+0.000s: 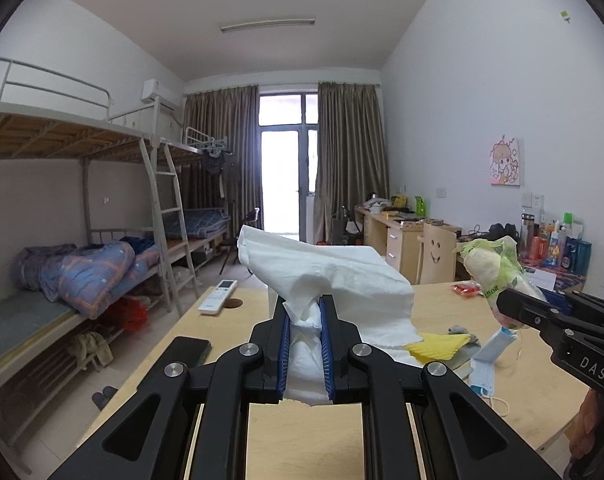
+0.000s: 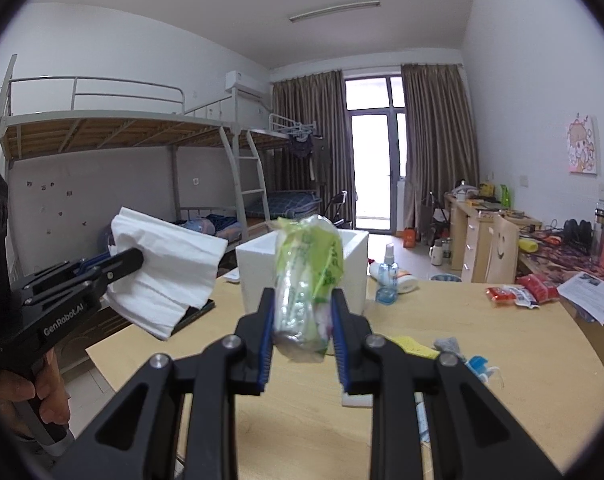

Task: Organize soft objects
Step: 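Carry the white tissue with the left tool toward the white foam box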

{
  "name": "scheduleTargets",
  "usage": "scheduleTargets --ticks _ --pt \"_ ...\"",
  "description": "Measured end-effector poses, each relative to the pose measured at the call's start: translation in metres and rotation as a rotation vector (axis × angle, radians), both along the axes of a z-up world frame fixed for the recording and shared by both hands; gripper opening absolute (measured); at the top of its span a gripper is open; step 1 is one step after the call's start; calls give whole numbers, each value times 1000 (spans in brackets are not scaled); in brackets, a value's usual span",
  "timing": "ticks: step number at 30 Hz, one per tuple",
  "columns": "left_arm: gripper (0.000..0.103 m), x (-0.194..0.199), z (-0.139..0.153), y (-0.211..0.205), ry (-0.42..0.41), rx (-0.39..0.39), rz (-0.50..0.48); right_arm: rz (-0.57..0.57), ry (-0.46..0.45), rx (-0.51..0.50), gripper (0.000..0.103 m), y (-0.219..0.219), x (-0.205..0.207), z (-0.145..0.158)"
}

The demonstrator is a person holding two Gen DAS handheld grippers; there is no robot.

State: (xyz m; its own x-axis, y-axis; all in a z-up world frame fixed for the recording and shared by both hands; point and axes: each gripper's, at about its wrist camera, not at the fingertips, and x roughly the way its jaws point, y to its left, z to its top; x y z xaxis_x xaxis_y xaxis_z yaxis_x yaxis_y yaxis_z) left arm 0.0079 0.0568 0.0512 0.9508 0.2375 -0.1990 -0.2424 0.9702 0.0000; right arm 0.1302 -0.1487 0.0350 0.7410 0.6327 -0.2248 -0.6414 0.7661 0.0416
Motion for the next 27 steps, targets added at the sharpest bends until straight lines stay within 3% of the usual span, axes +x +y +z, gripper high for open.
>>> scheduleTargets --ticks 14,27 --pt "15 24 16 7 6 -10 -17 -12 14 -16 30 12 17 18" --pt "15 72 43 17 4 7 -25 -25 20 -14 30 30 56 41"
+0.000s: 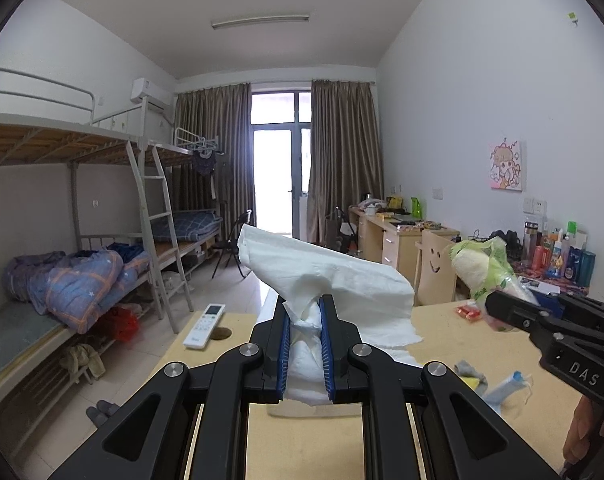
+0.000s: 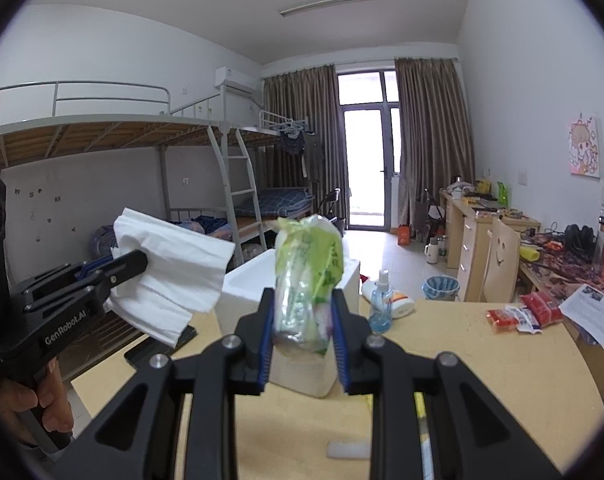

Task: Organize soft objects
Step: 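Carry the white tissue with the left tool toward the white foam box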

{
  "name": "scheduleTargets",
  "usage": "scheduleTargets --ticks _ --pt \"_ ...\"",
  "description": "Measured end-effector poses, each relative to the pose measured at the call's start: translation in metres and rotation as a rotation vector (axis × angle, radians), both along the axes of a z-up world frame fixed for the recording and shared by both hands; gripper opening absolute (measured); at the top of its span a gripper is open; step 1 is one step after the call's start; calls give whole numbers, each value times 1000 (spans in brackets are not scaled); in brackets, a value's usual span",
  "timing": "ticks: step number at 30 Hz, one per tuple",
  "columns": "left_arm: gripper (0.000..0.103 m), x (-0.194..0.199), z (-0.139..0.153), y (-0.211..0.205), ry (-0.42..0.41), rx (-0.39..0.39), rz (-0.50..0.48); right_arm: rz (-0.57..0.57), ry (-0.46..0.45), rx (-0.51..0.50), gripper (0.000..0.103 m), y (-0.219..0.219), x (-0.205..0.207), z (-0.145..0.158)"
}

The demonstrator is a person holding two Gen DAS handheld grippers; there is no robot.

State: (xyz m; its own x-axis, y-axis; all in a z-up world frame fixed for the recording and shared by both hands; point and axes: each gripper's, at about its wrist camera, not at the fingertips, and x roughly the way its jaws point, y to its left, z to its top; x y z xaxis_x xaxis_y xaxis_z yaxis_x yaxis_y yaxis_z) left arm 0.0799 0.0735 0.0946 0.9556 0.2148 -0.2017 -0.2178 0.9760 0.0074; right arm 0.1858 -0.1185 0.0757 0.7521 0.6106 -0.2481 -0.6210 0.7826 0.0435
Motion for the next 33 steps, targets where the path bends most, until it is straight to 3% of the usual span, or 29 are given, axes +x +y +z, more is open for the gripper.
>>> scheduleTargets --ticks 16,33 --pt "15 33 6 16 2 1 6 29 11 -26 30 27 25 6" --pt "15 115 -7 42 50 -6 -26 -7 30 -60 30 45 77 5"
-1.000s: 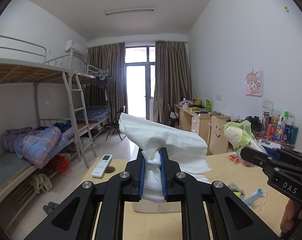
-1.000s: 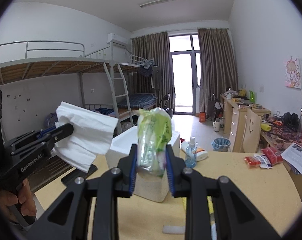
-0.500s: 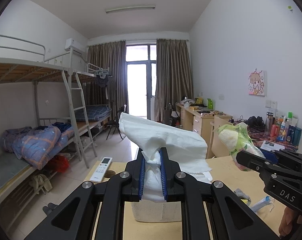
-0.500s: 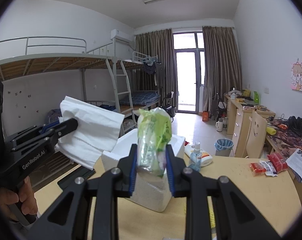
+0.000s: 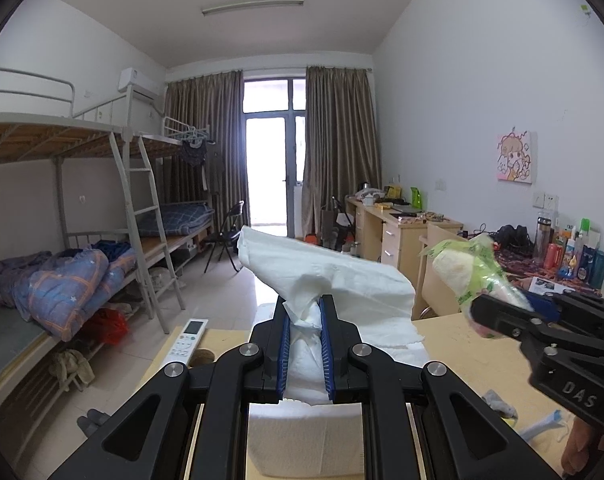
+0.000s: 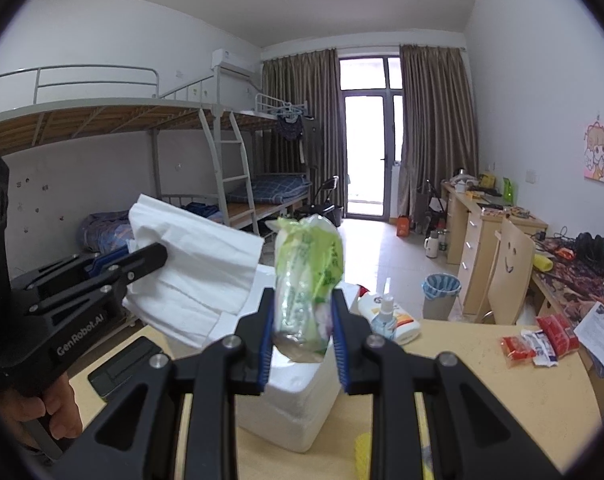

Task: Organize soft objects
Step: 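Carry the white tissue with the left tool toward the white foam box, then open the left tool to drop the tissue into the foam box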

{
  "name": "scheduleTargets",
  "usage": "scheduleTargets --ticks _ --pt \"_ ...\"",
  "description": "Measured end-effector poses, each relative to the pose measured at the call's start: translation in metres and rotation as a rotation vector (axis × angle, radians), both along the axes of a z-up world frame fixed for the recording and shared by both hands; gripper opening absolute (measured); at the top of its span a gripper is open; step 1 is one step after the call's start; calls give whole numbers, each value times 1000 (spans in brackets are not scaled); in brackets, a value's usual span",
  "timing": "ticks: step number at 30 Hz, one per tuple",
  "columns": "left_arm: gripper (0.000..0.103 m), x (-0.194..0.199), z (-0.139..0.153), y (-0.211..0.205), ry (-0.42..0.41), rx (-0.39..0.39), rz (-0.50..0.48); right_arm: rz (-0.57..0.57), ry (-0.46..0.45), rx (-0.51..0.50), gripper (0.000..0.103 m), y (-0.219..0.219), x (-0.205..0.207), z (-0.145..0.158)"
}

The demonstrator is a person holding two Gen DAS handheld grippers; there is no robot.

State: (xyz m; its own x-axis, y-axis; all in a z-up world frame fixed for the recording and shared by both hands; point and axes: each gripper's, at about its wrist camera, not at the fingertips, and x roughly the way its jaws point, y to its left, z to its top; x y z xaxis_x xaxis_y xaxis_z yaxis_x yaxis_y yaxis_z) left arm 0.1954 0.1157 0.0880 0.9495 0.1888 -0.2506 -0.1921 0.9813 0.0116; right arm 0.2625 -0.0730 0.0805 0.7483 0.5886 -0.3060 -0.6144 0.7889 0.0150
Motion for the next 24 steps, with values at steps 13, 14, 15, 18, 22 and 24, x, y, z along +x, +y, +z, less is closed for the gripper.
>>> scheduleTargets --ticks 13,14,15,18,22,24 --pt "15 54 -18 12 67 -12 -22 -61 28 -19 30 -5 18 -7" --pt "15 56 -19 11 72 -17 -32 -63 27 -17 30 -5 18 -6" --pt "15 59 -18 11 75 -19 -39 -63 26 -16 30 -5 17 -6" --pt "15 62 -19 13 80 -19 -46 -67 26 -20 30 -4 17 -5" --pt "15 66 -21 11 92 -18 -44 -68 31 -24 30 -1 18 -5" --pt "15 69 -23 12 99 -19 -52 -69 35 -22 30 -2 21 -5"
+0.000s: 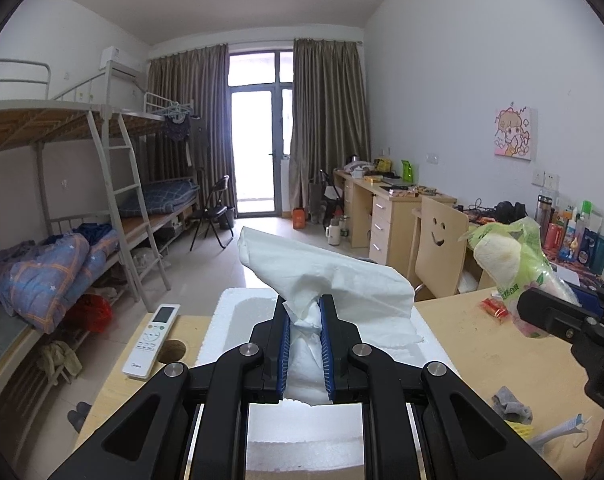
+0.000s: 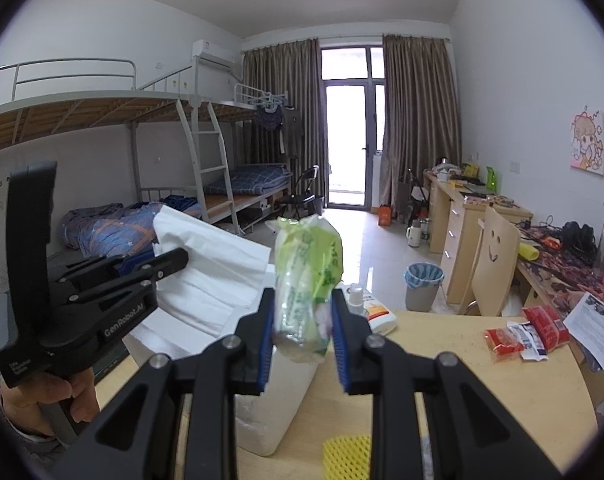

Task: Organize soft objects
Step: 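Open the left tool to drop the tissue into the foam box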

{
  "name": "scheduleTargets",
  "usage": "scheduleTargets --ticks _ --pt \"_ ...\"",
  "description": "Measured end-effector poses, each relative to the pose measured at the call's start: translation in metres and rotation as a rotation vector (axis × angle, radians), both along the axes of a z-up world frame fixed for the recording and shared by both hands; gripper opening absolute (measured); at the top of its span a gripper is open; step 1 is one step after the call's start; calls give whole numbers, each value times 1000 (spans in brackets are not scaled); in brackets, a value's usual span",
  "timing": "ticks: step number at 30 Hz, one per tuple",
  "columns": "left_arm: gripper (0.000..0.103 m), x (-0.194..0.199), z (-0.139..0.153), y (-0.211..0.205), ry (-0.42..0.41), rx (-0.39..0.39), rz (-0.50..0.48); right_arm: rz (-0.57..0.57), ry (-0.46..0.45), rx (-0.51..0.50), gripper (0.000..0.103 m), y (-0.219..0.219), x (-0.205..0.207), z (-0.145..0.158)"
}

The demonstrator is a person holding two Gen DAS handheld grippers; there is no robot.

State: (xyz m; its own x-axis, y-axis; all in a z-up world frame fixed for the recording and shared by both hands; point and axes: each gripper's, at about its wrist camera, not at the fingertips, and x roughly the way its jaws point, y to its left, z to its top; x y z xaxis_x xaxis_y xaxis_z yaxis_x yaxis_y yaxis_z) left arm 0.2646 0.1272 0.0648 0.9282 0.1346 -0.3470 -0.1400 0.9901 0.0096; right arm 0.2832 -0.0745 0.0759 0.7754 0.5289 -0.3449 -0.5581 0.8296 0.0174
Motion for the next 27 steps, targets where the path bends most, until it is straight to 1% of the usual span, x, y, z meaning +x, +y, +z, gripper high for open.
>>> scheduleTargets --ticks 4,7,10,11,12,13,14,15,16,18,21,23,27 --pt "15 9 -3 3 14 8 11 -4 -2 4 30 0 1 0" --pt "15 13 -5 4 24 -1 6 -9 -2 7 30 -1 2 0" --pt "21 15 -5 4 26 -2 17 -12 -6 11 30 -1 1 0" --pt "29 15 -5 2 26 2 18 -12 -6 11 30 -1 1 -1" --pt "44 14 -4 1 21 6 21 -11 -5 13 30 -1 1 -1" --pt "54 13 -3 0 15 11 25 -11 -4 15 30 -2 1 -1" --pt "73 11 -3 -1 4 18 32 -11 -4 15 30 -2 1 -1" --pt "86 8 -1 -1 -13 24 40 -10 -4 14 30 -1 1 -1" --pt "90 6 0 -1 -28 28 46 -9 -4 13 30 -2 0 -2" --pt "101 1 2 -2 -59 32 57 -9 -5 14 30 -2 0 -2" --pt "103 0 4 -2 -72 37 68 -10 -5 15 30 -2 0 -2" --pt "103 1 4 -3 -54 43 68 -10 -4 15 30 -2 1 -2" --pt "103 -5 5 -2 -65 51 74 -8 1 13 30 0 1 -2"
